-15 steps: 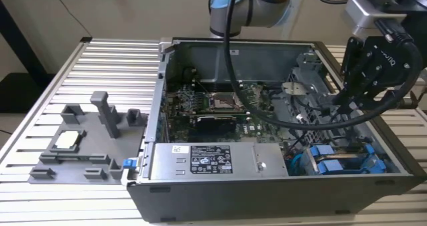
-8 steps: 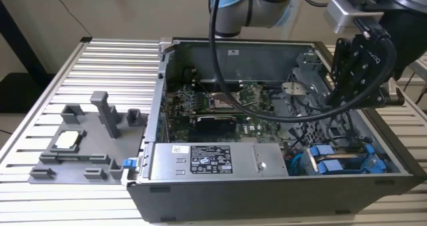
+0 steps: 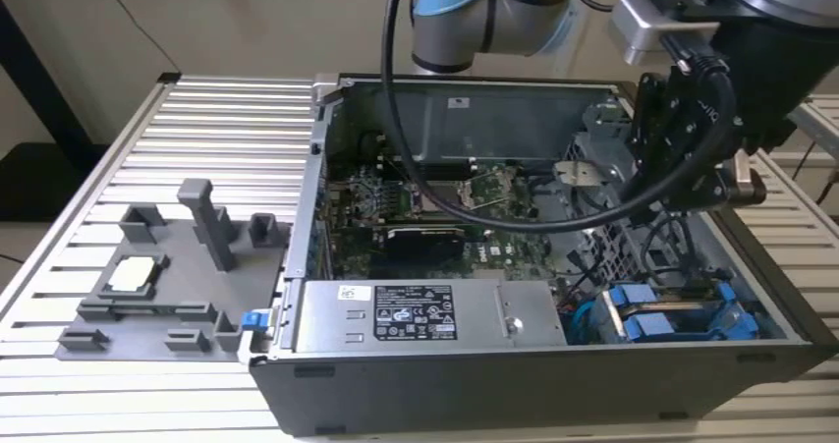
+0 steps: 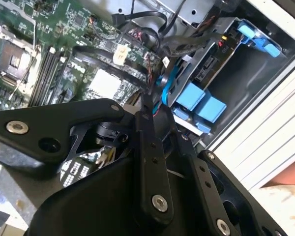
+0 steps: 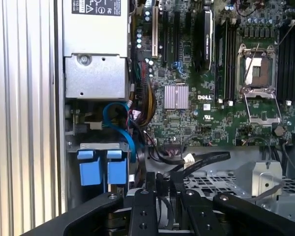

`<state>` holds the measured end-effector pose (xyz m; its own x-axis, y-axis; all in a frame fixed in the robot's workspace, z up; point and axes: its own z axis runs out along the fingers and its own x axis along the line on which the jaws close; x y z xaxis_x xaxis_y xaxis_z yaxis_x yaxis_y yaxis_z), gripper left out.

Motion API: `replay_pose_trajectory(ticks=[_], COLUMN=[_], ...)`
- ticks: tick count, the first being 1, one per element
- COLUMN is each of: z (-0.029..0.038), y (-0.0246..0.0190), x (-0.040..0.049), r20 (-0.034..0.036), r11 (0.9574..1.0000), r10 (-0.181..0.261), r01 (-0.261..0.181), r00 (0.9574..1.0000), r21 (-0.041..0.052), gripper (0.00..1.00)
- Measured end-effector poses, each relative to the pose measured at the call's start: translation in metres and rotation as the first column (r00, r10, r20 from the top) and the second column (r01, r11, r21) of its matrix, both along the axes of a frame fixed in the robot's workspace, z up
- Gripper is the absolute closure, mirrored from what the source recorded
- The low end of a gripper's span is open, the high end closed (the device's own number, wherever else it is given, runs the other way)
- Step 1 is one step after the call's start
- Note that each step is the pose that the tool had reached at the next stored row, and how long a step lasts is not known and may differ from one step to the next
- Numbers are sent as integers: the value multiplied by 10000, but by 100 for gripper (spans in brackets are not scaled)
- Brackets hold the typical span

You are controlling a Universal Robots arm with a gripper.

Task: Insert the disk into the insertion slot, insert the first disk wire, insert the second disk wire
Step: 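Insert the second disk wire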

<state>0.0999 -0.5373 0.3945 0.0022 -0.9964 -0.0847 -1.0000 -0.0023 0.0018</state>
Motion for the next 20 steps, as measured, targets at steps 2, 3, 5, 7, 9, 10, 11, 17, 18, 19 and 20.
replay_pose_trajectory(ticks=[2, 3, 5, 7, 9, 10, 11, 17, 18, 19, 20], z=[-22, -34, -50, -68, -90, -97, -101, -126, -128, -132, -135], y=[9, 12, 23, 41, 55, 59, 59, 62, 62, 63, 62], x=[-27, -38, -58, -74, -81, -80, -80, -98, -100, -104, -107], r20=[86, 128, 178, 233, 305, 330, 347, 552, 603, 658, 722], r11=[10000, 10000, 9999, 9998, 9996, 9994, 9990, 9967, 9963, 9959, 9956], r10=[33, 53, 94, 141, 247, 345, 443, 800, 848, 883, 915], r01=[-33, -53, -93, -139, -244, -341, -439, -791, -837, -869, -898], r00=[10000, 9999, 9998, 9996, 9992, 9989, 9984, 9953, 9946, 9939, 9932], r21=[1, -3, -61, -108, -109, -109, -112, -183, -211, -237, -263], gripper=[73, 73, 73, 73, 73, 73, 73, 73, 73, 73, 73])
